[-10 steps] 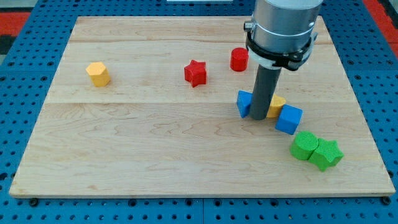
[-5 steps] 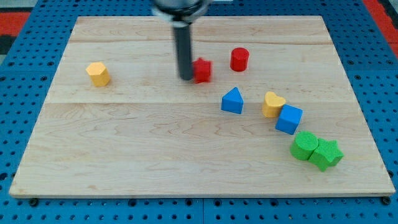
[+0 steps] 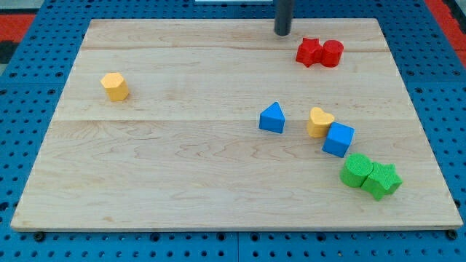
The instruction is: Move the red star diagonally to the top right to the blue triangle
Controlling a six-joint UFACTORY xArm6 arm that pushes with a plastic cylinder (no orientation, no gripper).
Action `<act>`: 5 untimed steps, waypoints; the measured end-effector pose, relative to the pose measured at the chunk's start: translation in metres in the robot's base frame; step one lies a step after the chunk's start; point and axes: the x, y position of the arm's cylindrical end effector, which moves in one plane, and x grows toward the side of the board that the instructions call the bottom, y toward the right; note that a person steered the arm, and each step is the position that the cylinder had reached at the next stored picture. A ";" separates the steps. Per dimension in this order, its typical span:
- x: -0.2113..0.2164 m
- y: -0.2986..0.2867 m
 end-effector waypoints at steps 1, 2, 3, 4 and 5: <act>0.033 0.044; 0.086 0.031; 0.101 0.018; 0.052 0.018; 0.017 0.018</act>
